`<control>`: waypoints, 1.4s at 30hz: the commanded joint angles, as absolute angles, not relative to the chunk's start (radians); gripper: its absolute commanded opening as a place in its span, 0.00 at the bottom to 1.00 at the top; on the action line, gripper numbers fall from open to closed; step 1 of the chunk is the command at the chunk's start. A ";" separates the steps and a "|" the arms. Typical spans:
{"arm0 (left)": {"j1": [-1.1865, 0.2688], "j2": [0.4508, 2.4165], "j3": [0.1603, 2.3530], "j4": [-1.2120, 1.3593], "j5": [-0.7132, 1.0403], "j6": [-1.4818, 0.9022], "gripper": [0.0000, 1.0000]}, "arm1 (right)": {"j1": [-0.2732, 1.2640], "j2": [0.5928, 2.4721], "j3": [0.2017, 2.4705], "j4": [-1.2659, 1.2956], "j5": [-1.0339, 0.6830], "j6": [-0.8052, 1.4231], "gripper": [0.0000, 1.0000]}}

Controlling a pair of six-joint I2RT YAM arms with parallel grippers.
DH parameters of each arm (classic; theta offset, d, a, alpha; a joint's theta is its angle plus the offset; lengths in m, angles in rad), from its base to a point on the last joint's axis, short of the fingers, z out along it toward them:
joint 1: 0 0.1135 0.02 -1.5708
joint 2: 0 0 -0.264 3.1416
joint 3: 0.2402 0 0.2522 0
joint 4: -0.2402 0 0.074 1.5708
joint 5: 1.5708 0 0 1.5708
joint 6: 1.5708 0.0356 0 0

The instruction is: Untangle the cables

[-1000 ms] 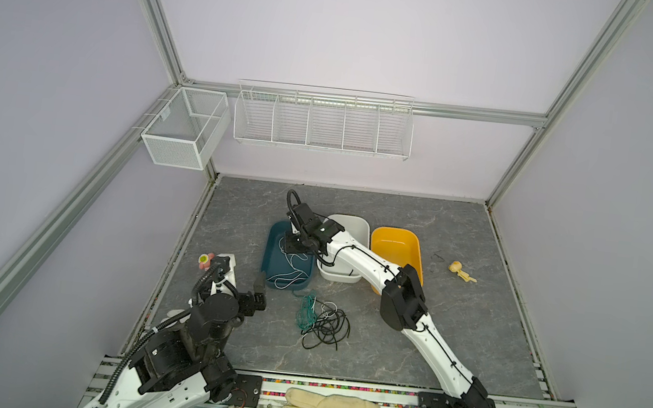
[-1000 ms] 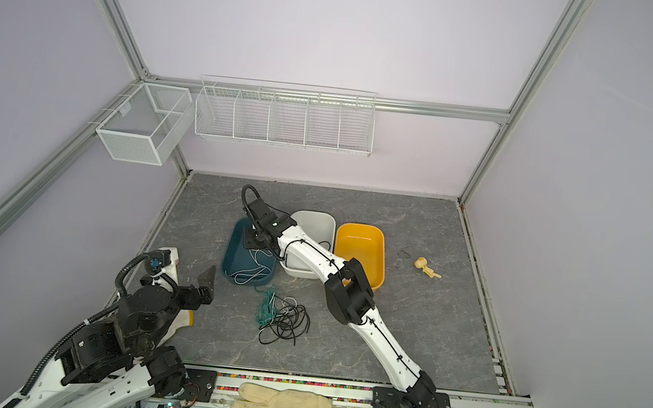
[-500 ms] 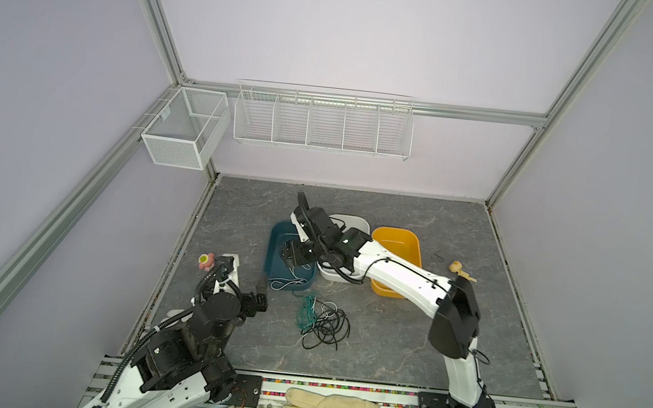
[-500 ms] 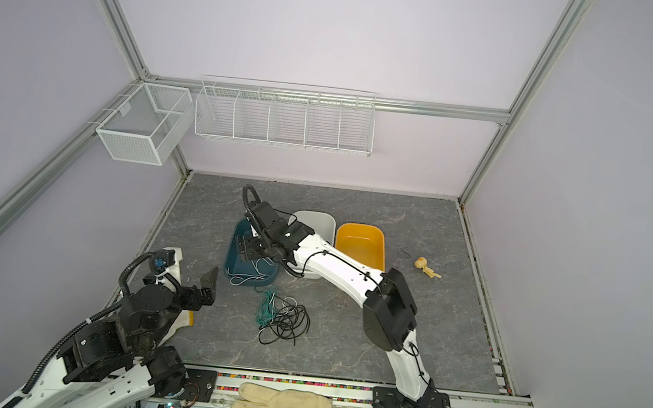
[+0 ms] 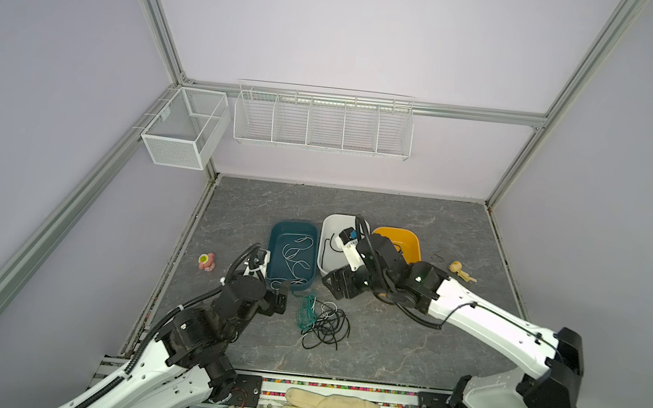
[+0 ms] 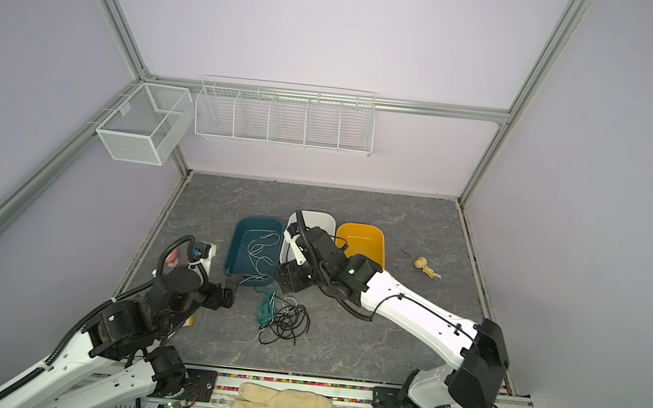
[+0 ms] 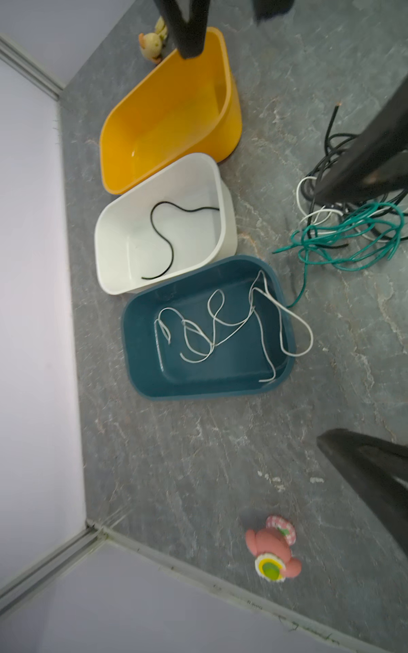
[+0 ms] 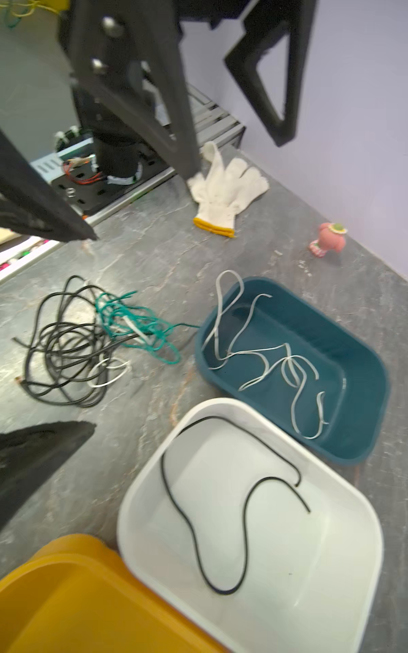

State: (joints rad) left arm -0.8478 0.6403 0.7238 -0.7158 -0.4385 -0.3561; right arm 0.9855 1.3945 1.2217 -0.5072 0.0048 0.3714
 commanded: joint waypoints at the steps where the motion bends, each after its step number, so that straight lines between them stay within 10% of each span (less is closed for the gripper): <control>1: -0.845 0.720 0.766 -0.727 -0.327 -0.436 0.99 | 0.988 1.318 1.095 -0.474 -0.038 0.290 0.81; 29: -0.993 0.692 0.422 -0.452 -0.212 -0.860 0.89 | 1.014 1.633 0.967 -0.255 -0.049 0.288 0.36; 42: -1.060 0.727 0.326 -0.347 -0.231 -0.952 0.81 | 1.021 1.500 0.889 -0.166 -0.080 0.298 0.07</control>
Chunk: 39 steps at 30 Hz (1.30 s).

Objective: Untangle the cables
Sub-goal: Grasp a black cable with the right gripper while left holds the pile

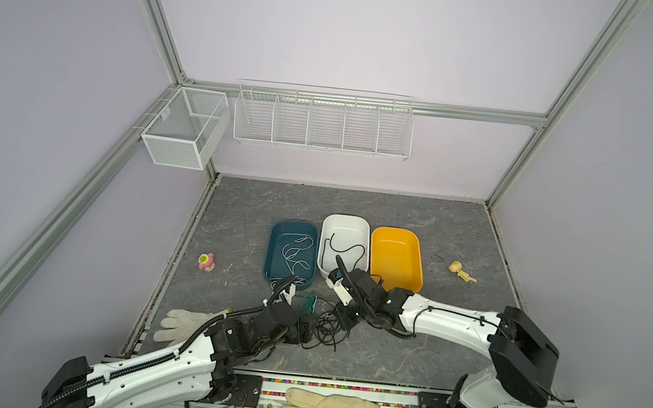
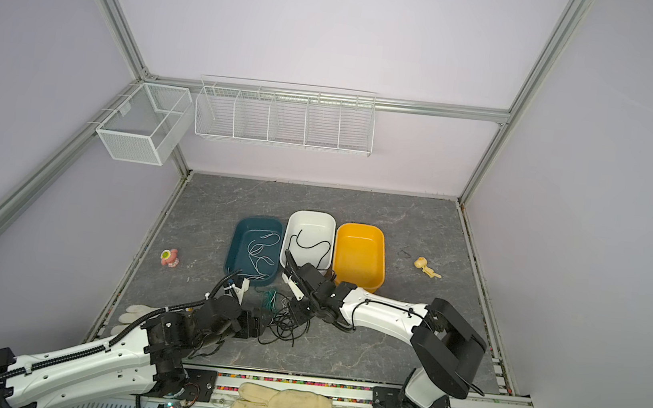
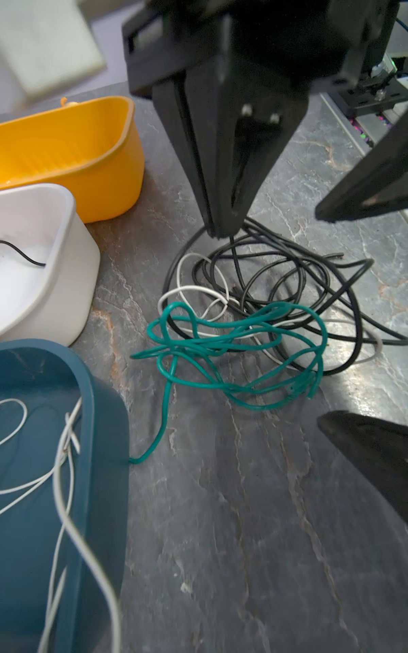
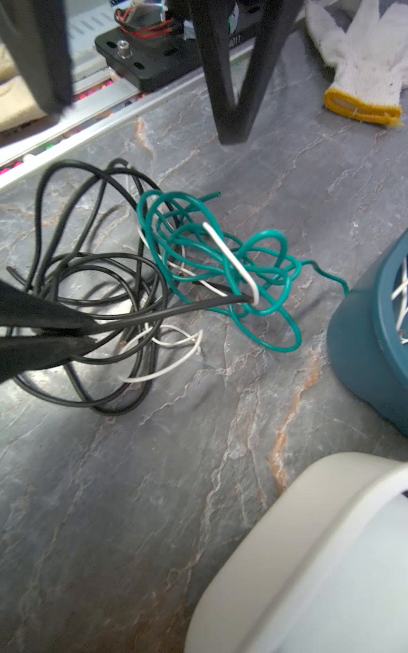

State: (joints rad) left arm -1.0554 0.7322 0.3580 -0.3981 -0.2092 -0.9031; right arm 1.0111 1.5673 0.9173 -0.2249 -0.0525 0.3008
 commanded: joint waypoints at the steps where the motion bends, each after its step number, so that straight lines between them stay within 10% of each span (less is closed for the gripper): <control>1: -1.060 0.726 0.316 -0.335 -0.234 -0.956 0.79 | 1.022 1.482 0.886 -0.158 -0.090 0.298 0.07; 20: -1.060 0.794 0.221 -0.179 -0.250 -1.001 0.49 | 1.038 1.158 0.674 0.052 -0.197 0.300 0.07; 39: -1.060 0.854 0.131 -0.104 -0.247 -1.030 0.43 | 0.994 0.905 0.562 0.107 -0.220 0.319 0.07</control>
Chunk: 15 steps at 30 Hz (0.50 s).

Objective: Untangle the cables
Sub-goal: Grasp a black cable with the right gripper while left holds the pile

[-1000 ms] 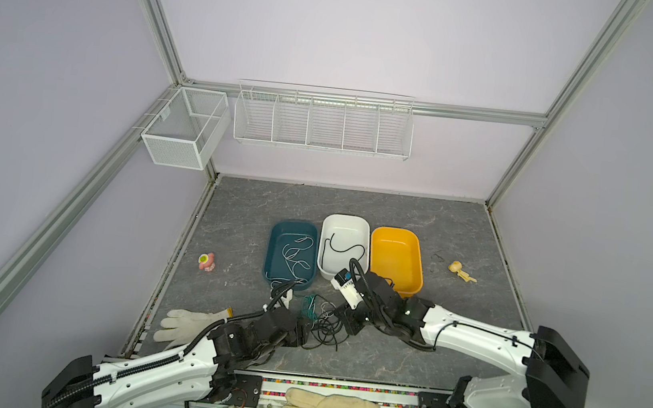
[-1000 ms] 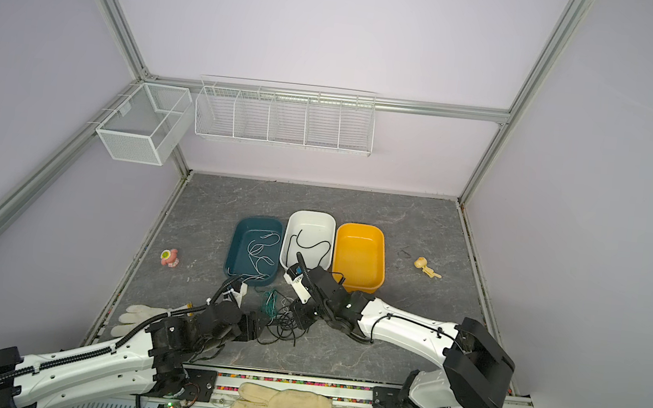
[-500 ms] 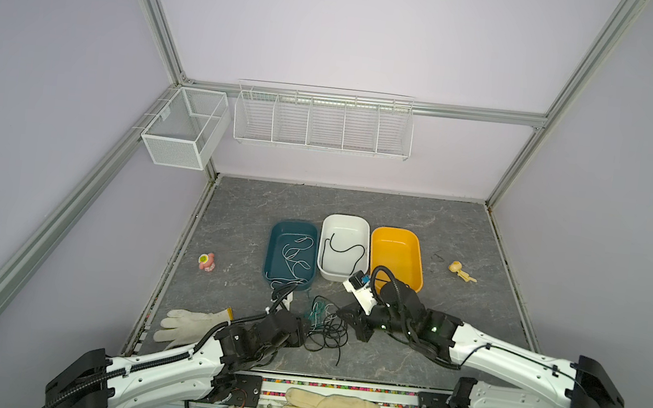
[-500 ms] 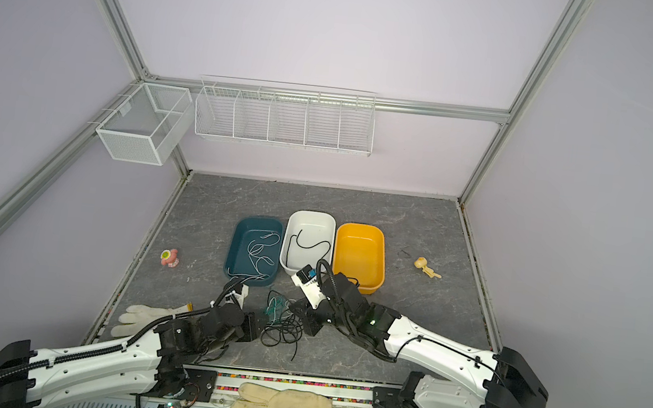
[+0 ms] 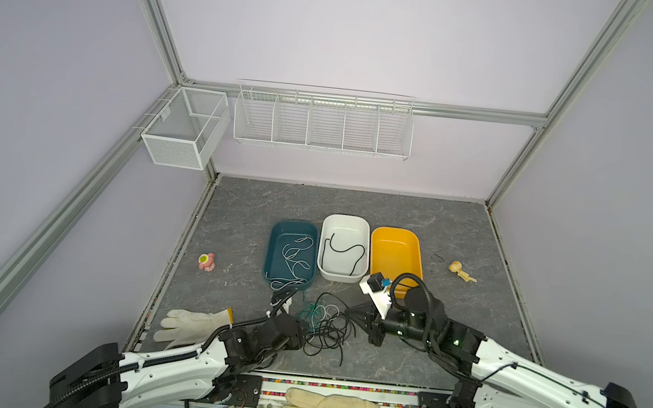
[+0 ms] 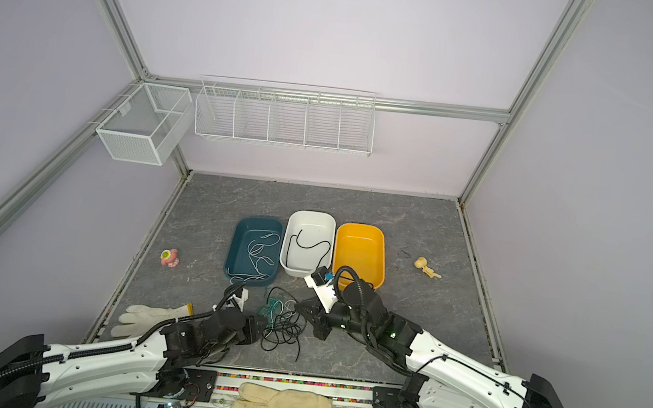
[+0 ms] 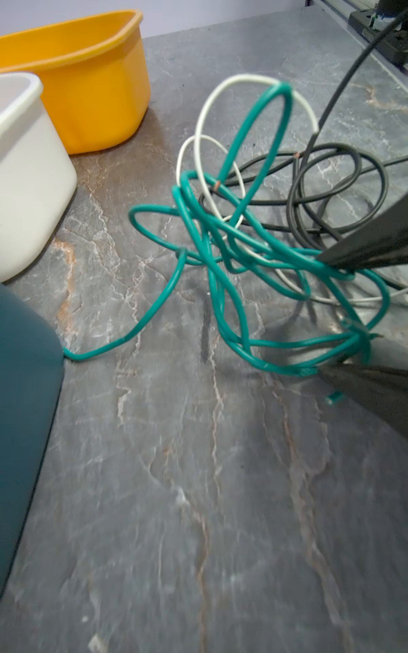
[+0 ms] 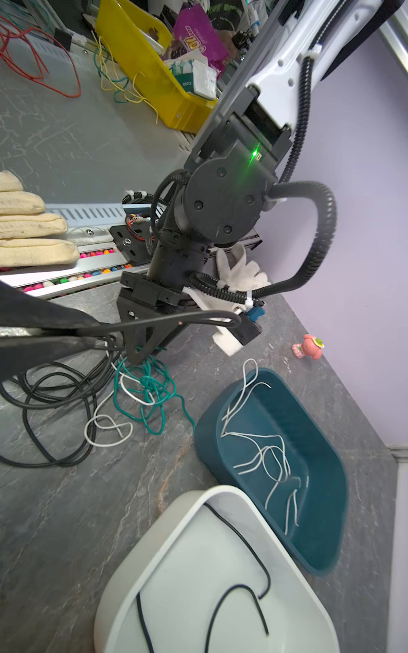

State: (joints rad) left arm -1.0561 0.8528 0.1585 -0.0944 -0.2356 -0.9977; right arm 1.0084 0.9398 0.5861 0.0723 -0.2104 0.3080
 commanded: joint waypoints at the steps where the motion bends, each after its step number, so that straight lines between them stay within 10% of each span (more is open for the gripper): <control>1: -1.060 0.851 0.128 -0.104 -0.248 -1.031 0.43 | 0.990 0.892 0.558 0.106 -0.221 0.321 0.07; 15: -1.060 0.818 0.072 -0.089 -0.261 -1.055 0.43 | 0.953 0.737 0.726 -0.135 -0.198 0.326 0.07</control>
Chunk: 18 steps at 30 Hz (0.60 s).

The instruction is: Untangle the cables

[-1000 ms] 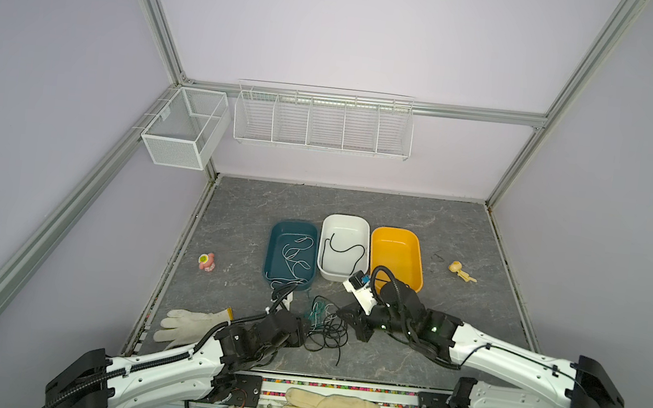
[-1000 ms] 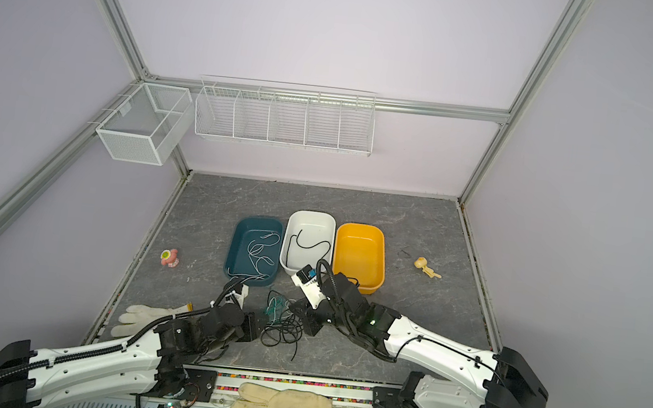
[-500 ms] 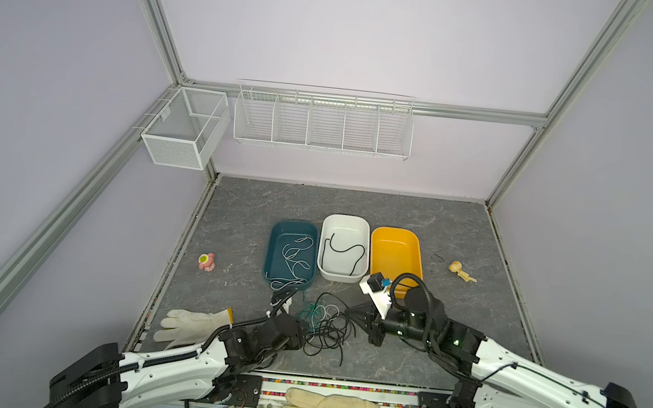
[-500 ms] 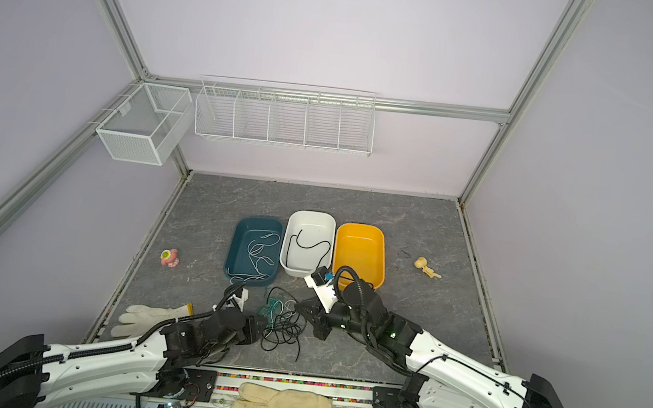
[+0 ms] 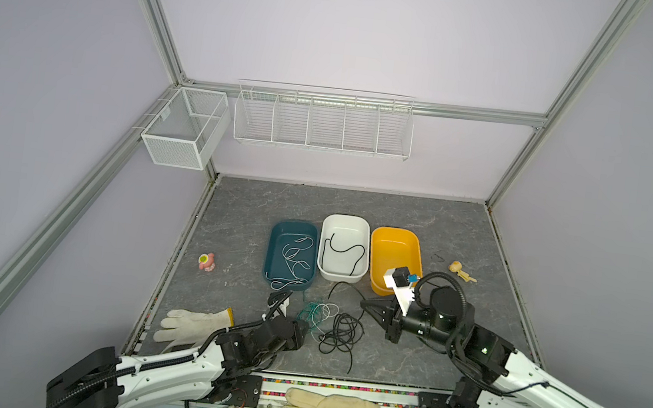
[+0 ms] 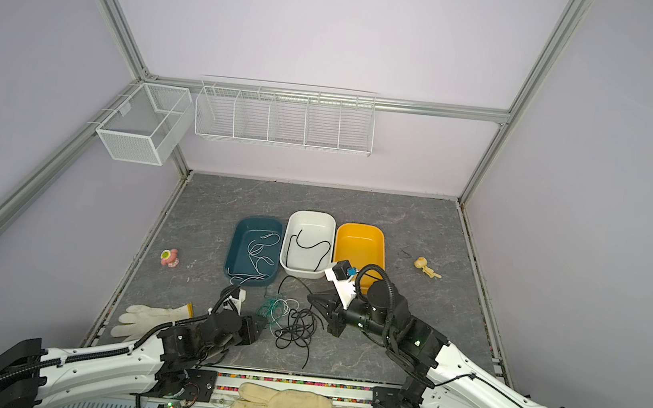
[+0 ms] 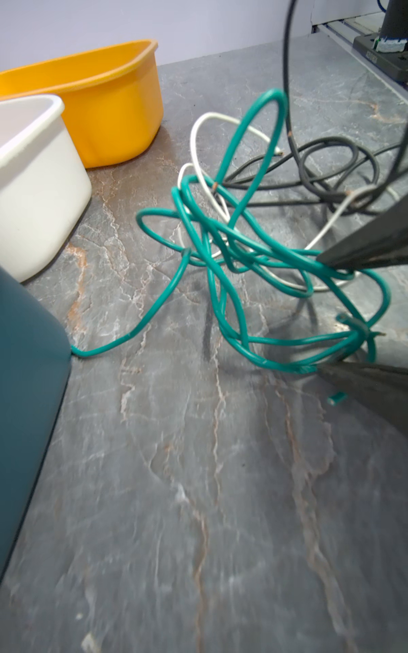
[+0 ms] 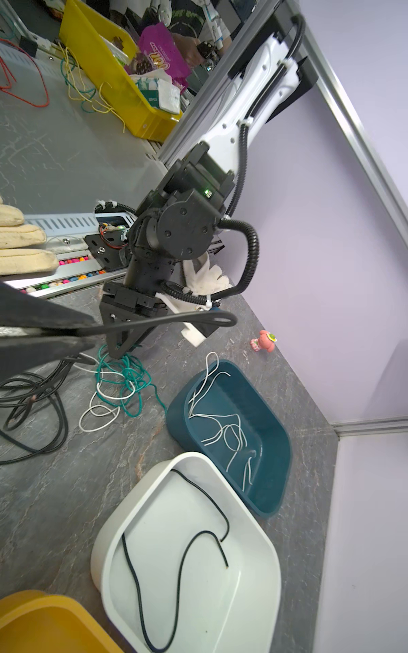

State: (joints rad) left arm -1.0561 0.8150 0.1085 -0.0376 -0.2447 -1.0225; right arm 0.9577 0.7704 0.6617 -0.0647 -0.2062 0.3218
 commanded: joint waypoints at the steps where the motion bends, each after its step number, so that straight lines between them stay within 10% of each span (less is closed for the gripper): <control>1: -1.060 0.816 0.068 -0.083 -0.261 -1.056 0.43 | 0.954 0.732 0.751 -0.164 -0.190 0.329 0.07; 18: -1.060 0.532 0.129 -0.287 -0.264 -1.028 0.61 | 0.953 0.765 0.968 -0.316 -0.210 0.342 0.07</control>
